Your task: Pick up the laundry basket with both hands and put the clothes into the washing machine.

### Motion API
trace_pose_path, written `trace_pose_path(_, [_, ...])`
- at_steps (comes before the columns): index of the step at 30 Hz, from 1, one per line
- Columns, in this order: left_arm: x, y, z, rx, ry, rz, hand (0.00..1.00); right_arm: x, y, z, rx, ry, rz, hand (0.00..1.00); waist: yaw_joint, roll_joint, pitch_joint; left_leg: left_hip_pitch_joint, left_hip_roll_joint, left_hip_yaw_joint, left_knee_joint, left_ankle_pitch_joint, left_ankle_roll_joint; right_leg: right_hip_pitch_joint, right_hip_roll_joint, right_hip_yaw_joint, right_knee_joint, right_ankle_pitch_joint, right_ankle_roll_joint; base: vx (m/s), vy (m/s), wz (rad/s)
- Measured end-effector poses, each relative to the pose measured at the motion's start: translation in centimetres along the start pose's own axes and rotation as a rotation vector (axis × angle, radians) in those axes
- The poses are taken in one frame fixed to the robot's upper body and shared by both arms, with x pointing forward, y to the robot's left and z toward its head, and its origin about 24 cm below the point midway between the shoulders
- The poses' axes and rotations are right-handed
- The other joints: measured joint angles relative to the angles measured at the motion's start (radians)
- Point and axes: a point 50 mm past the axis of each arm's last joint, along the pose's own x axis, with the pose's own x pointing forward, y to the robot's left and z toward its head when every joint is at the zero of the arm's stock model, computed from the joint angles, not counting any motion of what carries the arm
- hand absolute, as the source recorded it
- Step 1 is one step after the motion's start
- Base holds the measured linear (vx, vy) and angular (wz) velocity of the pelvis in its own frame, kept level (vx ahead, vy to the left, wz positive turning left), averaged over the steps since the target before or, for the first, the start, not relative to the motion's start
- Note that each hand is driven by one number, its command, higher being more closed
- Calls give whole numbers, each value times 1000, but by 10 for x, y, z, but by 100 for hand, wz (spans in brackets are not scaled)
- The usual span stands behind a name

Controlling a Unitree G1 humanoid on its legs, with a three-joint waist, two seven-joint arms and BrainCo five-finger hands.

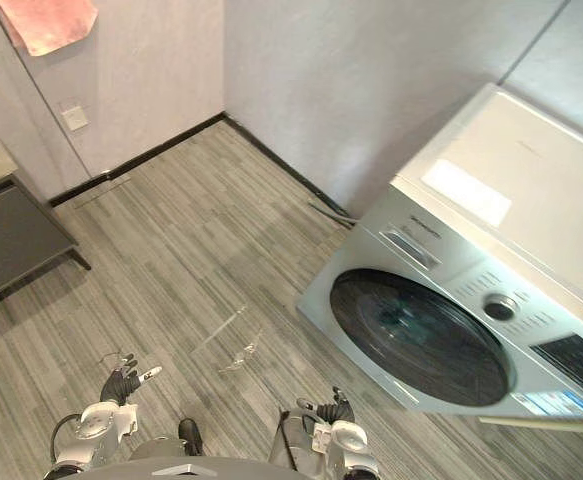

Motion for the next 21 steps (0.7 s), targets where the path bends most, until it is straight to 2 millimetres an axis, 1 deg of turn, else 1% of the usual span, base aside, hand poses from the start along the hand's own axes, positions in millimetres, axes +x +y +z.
trace_pose_path(1, [1, -2, 1, 22, -3, -9, 0, 0, 0, 2, 0, -8, 11, 0, 0, 5, 3, 14, 2, -28, 2, -11, -18, -6, 40, 82, -92, 4, 2, 317, -181, 63])
trace_pose_path(2, [2, -4, 1, 48, 1, -13, 0, 0, 0, 2, -1, -7, 17, 0, 1, 8, 6, 27, 8, -54, 10, -26, -43, -8, 64, 177, -164, 23, 4, 316, -216, 65])
trace_pose_path(3, [3, -4, 1, 59, 3, -15, 0, 0, 1, 1, -1, -5, 19, 0, 1, 5, 7, 34, 14, -67, 19, -35, -57, -5, 73, 221, -194, 41, 3, 222, -207, 70])
trace_pose_path(4, [3, -4, 1, 83, 2, -17, 0, 0, 1, -1, -4, 3, 20, 0, -1, -17, 2, 47, 26, -92, 46, -58, -93, 20, 80, 282, -254, 100, 11, 295, -355, 79])
trace_pose_path(5, [2, -1, -1, 104, 7, -12, 0, -2, 1, -9, -4, 26, 20, 0, -1, -40, 1, 60, 28, -117, 69, -84, -129, 46, 69, 317, -283, 174, 56, 299, -414, 80])
trace_pose_path(6, [2, 0, -3, 108, 20, -8, 0, -2, -1, -9, -6, 28, 18, 0, 0, -43, 1, 67, 48, -136, 78, -100, -143, 62, 80, 307, -266, 124, 87, 286, -523, 64])
trace_pose_path(7, [1, -8, -9, 97, 41, -27, 0, -1, -7, -7, -20, 23, 4, 0, 1, -4, -4, 61, 108, -144, 73, -98, -159, 63, 130, 272, -227, 92, 55, 199, -441, 46])
trace_pose_path(8, [0, -14, -11, 90, 48, -40, 0, -1, -12, -8, -26, 31, -1, 0, -1, 11, -9, 73, 144, -159, 59, -82, -182, 55, 161, 238, -180, 51, 27, 178, -402, 44])
trace_pose_path(9, [-1, -15, -15, 88, 60, -40, 0, -1, -14, -10, -29, 40, -2, 0, -3, 10, -8, 73, 157, -167, 56, -67, -193, 54, 169, 220, -156, 32, 14, 189, -381, 62])
trace_pose_path(10, [-2, -17, -16, 81, 64, -43, 0, -2, -18, -17, -36, 67, -8, 0, -6, 6, -9, 61, 181, -192, 80, -42, -195, 66, 184, 179, -129, 6, -14, 146, -372, 77])
trace_pose_path(11, [-2, -17, -17, 64, 68, -36, 0, -6, -23, -28, -40, 97, -14, 0, -3, 3, -9, 37, 208, -217, 126, -17, -177, 96, 198, 135, -128, -8, -36, 135, -370, 81])
trace_pose_path(12, [-3, -16, -18, 46, 72, -25, 0, -8, -24, -34, -43, 115, -17, 0, -3, -1, -10, 26, 218, -219, 150, 1, -161, 111, 201, 114, -129, -13, -44, 111, -355, 80])
trace_pose_path(13, [-5, -13, -22, 30, 84, -10, 0, -11, -27, -44, -42, 146, -26, 0, -2, -14, -11, 6, 230, -209, 190, 44, -119, 150, 202, 85, -138, -21, -59, 78, -346, 78])
trace_pose_path(14, [-7, -10, -27, 17, 99, 3, 0, -14, -29, -51, -52, 165, -29, 0, -1, -17, -13, -2, 251, -171, 219, 77, -71, 191, 203, 55, -156, -22, -70, 59, -328, 72])
trace_pose_path(15, [-8, -9, -30, 15, 107, 7, 0, -15, -30, -53, -56, 171, -31, 0, 0, -18, -14, -2, 264, -137, 232, 89, -53, 207, 204, 40, -167, -22, -78, 23, -322, 59])
trace_pose_path(16, [-11, -7, -35, 12, 121, 14, 0, -16, -31, -56, -60, 178, -35, 0, 3, -16, -16, -4, 294, -39, 269, 98, -24, 230, 204, 15, -187, -27, -90, -2, -215, 41])
trace_pose_path(17, [-12, -7, -37, 13, 131, 15, 0, -16, -33, -57, -59, 180, -40, 0, 4, -16, -16, -6, 306, 3, 289, 96, -15, 238, 204, 7, -194, -30, -95, -32, -193, 43])
trace_pose_path(18, [-12, -7, -40, 3, 144, 21, 0, -17, -37, -58, -40, 185, -57, 0, 13, -13, -18, -15, 309, 60, 309, 90, -9, 247, 202, -2, -201, -31, -98, -50, -63, 36])
trace_pose_path(20, [-12, -6, -41, -29, 152, 37, 0, -19, -41, -62, -16, 195, -77, 0, 22, -3, -23, -18, 292, 86, 300, 82, -11, 252, 190, -22, -204, -32, -98, -66, 4, 44])
trace_pose_path(21, [-13, -9, -43, -35, 157, 34, 0, -20, -45, -64, 6, 200, -95, 0, 21, -1, -25, -16, 259, 88, 257, 81, -16, 251, 169, -39, -204, -32, -89, -72, 63, 55])
